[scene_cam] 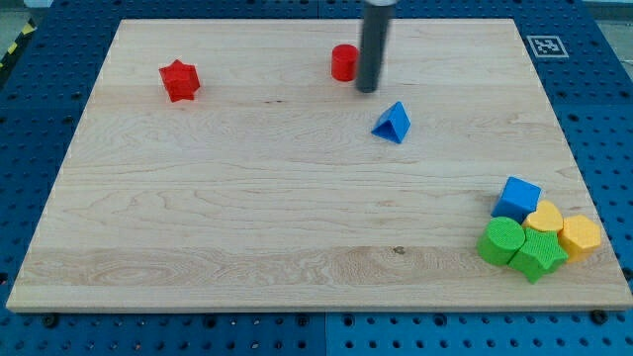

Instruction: Move the blue triangle closer to the group of block

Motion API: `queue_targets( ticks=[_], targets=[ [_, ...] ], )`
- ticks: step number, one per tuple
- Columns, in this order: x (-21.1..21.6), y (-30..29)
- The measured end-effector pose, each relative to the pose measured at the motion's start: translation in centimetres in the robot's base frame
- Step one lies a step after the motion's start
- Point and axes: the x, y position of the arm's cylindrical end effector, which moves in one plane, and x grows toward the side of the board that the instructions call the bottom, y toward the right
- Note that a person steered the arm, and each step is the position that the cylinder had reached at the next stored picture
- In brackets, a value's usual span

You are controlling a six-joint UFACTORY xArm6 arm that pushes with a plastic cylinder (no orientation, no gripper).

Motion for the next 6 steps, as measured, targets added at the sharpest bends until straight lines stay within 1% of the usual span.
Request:
queue_targets(
  ticks=[1, 2, 3, 6],
  targets=[
    [-0.4, -1.8],
    [-0.4, -1.8],
    [0.6, -0.1],
    [5.8, 7.1]
  ],
)
